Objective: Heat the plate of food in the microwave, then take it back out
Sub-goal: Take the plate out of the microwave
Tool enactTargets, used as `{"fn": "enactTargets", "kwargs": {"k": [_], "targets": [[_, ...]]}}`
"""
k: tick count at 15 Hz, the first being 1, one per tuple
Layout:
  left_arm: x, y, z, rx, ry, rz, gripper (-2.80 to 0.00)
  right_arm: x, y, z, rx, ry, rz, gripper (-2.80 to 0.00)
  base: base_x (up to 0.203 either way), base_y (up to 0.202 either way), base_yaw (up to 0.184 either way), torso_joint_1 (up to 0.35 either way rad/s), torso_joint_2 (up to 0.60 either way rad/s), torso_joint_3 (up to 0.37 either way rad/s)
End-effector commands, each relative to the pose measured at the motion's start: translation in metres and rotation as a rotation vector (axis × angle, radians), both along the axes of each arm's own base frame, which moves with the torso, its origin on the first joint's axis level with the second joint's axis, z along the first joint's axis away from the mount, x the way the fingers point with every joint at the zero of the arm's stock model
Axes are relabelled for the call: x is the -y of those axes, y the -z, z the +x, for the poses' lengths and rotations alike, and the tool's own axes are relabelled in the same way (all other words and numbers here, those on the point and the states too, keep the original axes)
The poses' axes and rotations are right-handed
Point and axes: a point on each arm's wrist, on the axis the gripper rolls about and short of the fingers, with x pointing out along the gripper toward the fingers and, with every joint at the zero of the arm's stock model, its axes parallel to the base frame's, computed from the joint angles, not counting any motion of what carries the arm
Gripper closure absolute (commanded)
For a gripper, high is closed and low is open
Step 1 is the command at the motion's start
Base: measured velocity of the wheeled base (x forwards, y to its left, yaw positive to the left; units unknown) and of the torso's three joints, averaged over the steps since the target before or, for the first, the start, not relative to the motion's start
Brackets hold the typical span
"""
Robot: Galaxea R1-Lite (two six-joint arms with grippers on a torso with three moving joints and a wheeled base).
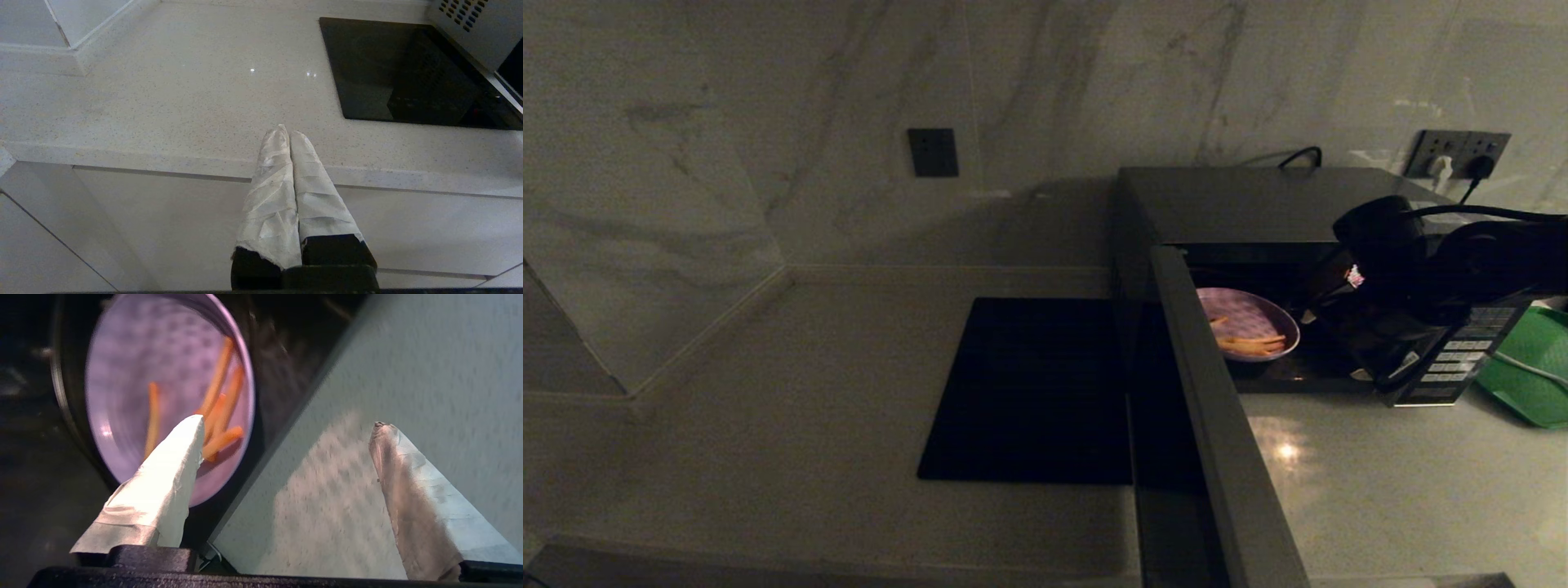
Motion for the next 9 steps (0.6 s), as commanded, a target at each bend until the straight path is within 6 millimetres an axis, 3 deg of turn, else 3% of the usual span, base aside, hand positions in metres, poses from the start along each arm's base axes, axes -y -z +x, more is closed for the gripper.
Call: {"fn": "enactTargets", "kwargs": {"k": [1,9], "targets": [[0.0,0.0,0.0,0.0,-0.001,-0.001,0.0,-0.013,0.01,0.006,-0.03,-0.014,0.009,-2.8,0.0,0.0,0.0,0.0,0.0,0.0],[0.0,0.0,0.0,0.0,-0.001,-0.001,0.0,-0.018,0.044,0.027,-0.088,0.026,0.03,-2.8,0.0,0.0,0.0,0.0,0.0,0.0]]}}
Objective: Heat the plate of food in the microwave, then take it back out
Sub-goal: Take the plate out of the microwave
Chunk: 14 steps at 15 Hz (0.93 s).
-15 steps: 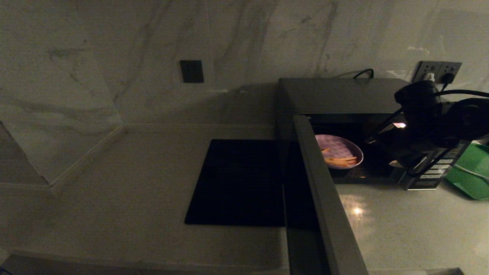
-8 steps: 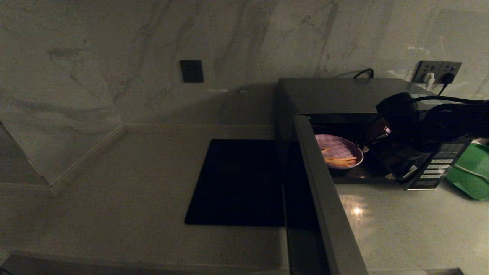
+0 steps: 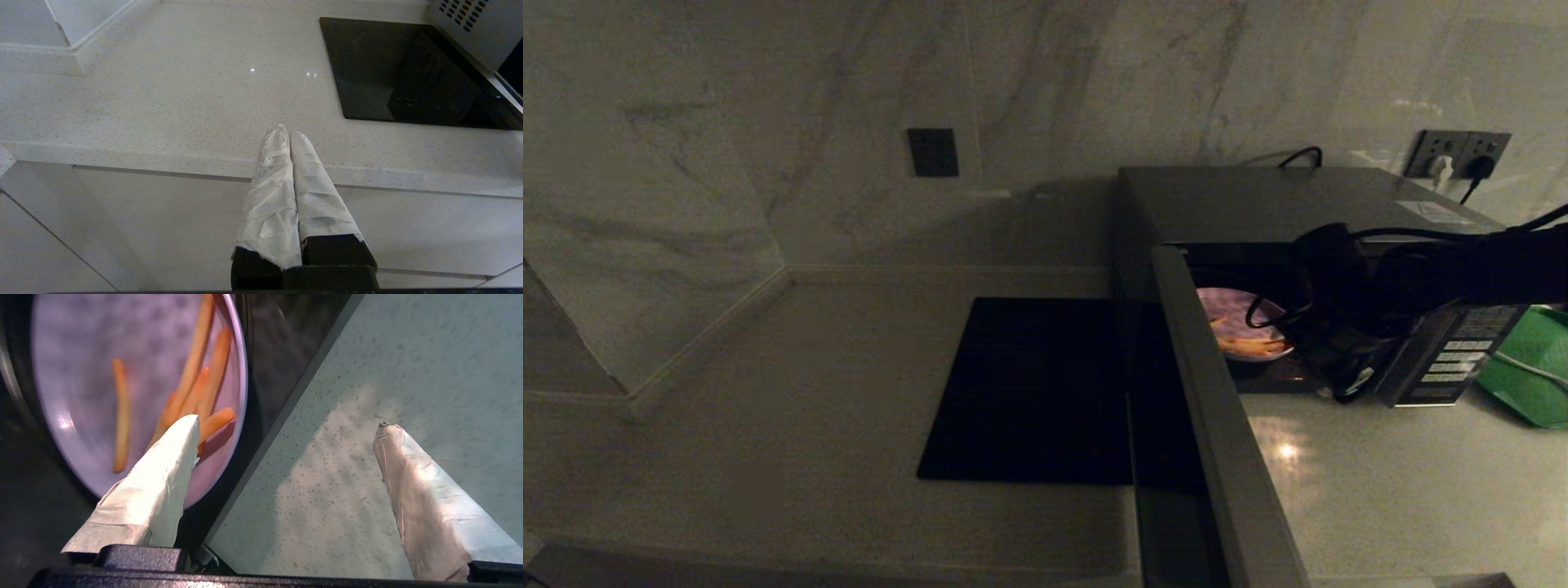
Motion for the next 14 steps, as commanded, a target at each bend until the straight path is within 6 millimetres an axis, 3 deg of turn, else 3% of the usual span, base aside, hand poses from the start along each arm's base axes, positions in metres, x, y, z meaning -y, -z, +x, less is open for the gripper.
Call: {"fn": "enactTargets", "kwargs": {"k": [1,14], "targets": [[0.0,0.0,0.0,0.0,-0.001,-0.001,0.0,-0.001,0.013,0.005,-0.028,0.009,0.001,-2.8,0.0,0.0,0.0,0.0,0.0,0.0],[0.0,0.0,0.0,0.0,-0.002,-0.001,0.0,-0.002,0.021,0.025,-0.01,0.026,0.015,-2.8,0.0,0.0,0.0,0.0,0.0,0.0]]}}
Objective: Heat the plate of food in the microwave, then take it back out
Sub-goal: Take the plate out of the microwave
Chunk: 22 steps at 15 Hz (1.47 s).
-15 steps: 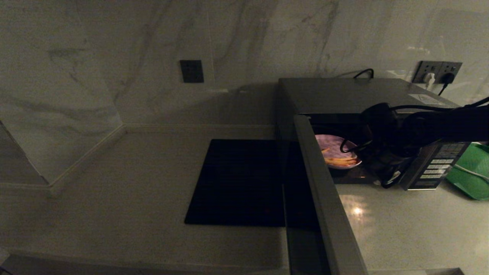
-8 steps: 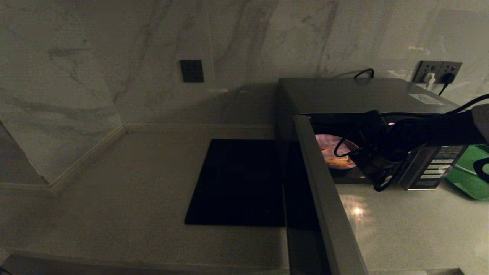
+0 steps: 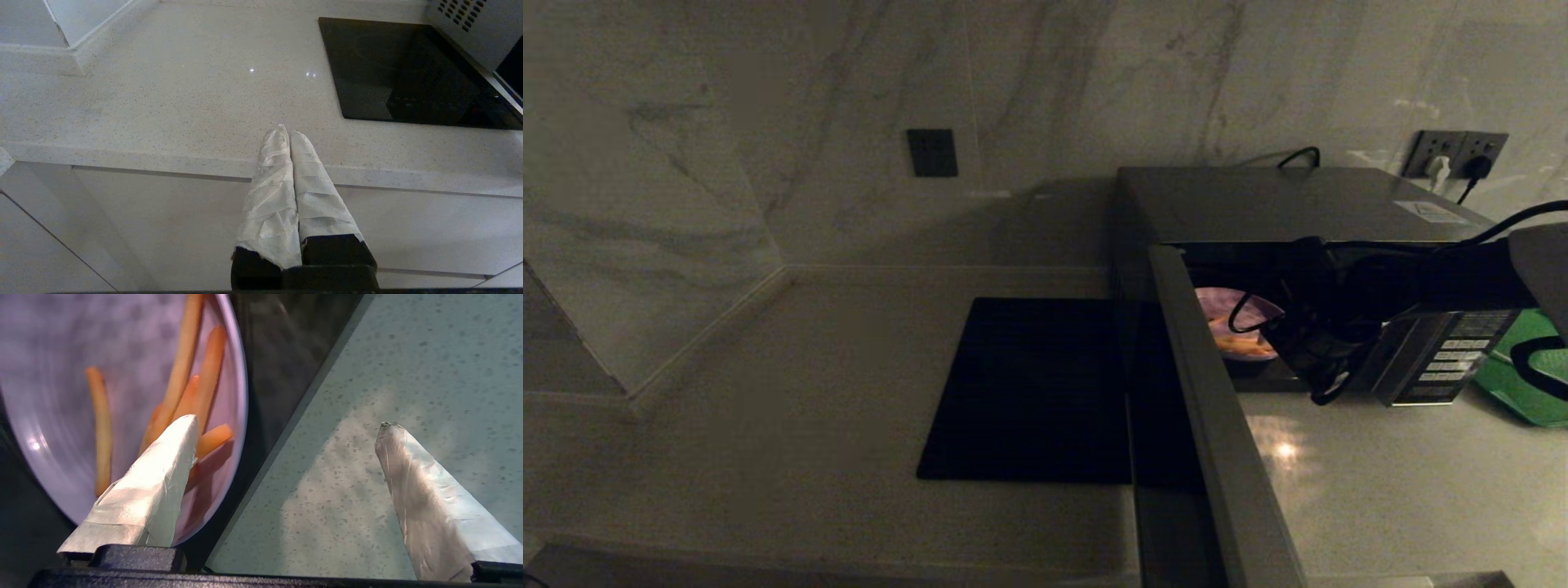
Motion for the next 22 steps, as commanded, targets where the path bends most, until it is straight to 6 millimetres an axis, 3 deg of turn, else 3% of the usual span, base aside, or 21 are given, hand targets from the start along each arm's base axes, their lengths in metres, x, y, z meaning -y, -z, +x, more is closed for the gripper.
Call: {"fn": "enactTargets", "kwargs": {"k": [1,10,11,17,22], "targets": [[0.0,0.0,0.0,0.0,-0.001,-0.001,0.0,-0.001,0.001,0.005,0.011,0.006,0.003,-2.8,0.0,0.0,0.0,0.0,0.0,0.0],[0.0,0.0,0.0,0.0,-0.001,-0.001,0.0,-0.002,0.018,0.017,-0.017,0.008,-0.004,-2.8,0.0,0.0,0.0,0.0,0.0,0.0],[0.0,0.0,0.0,0.0,-0.001,-0.001,0.0,-0.001,0.018,0.015,-0.02,0.009,-0.004,0.0,0.0,0.0,0.0,0.0,0.0,0.0],[0.0,0.0,0.0,0.0,-0.001,-0.001,0.0,0.0,0.015,0.013,-0.028,0.013,-0.006,0.0,0.0,0.0,0.0,0.0,0.0,0.0],[0.0,0.0,0.0,-0.001,-0.001,-0.001,0.0,0.004,-0.002,0.007,0.008,0.02,-0.002,0.0,0.0,0.0,0.0,0.0,0.0,0.0]]}}
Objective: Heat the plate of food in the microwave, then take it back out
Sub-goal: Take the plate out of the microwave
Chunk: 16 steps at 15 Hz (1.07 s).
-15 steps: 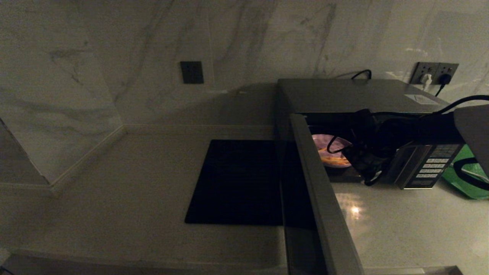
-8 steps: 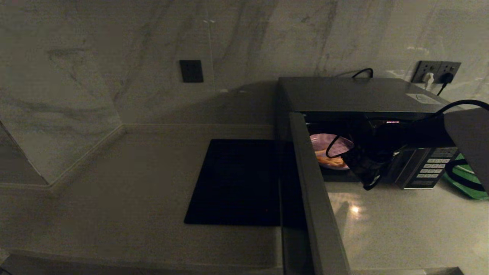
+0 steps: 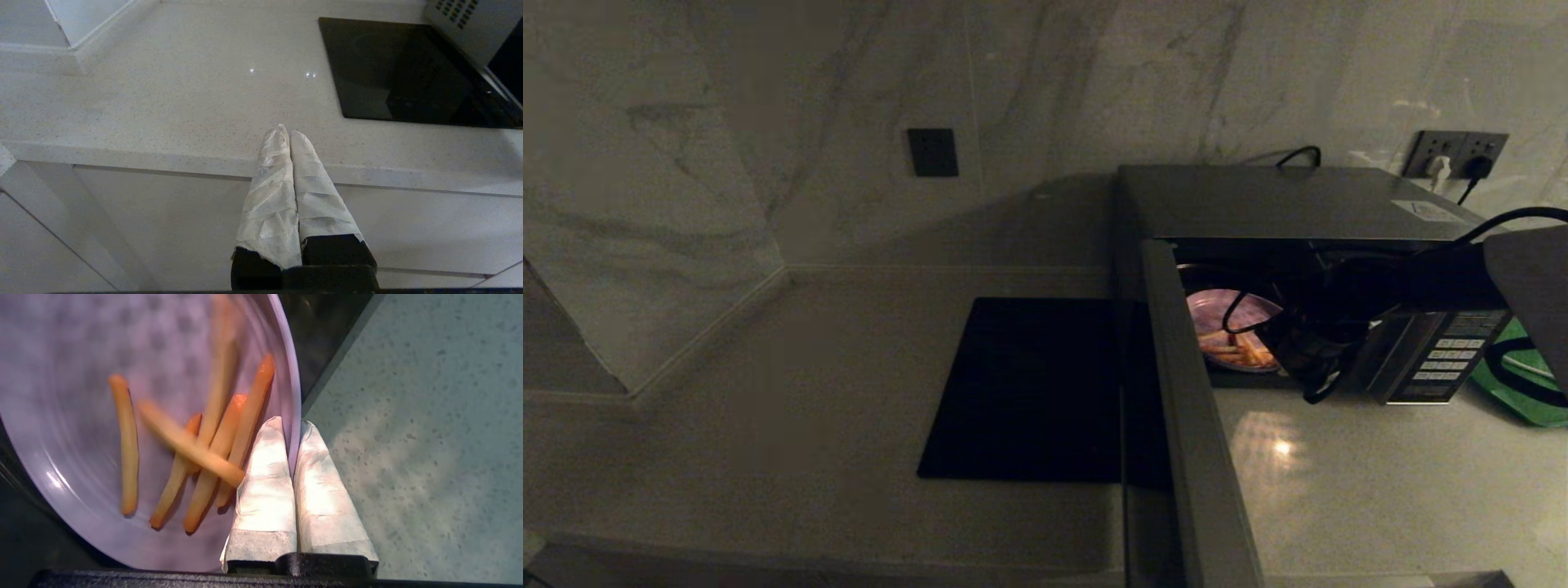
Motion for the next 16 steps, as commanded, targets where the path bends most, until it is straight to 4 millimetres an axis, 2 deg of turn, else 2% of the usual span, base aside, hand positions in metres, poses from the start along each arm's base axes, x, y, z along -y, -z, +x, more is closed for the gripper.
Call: {"fn": "enactTargets", "kwargs": {"k": [1,9,16], "targets": [[0.0,0.0,0.0,0.001,0.0,-0.001,0.0,0.002,-0.013,-0.004,0.035,0.009,0.005,0.0,0.0,0.0,0.0,0.0,0.0,0.0],[0.0,0.0,0.0,0.001,0.0,-0.001,0.0,0.004,-0.041,-0.018,0.074,0.012,0.011,0.0,0.0,0.0,0.0,0.0,0.0,0.0],[0.0,0.0,0.0,0.001,0.0,-0.001,0.0,0.01,-0.05,-0.037,0.069,0.019,0.012,0.0,0.0,0.0,0.0,0.0,0.0,0.0]]}}
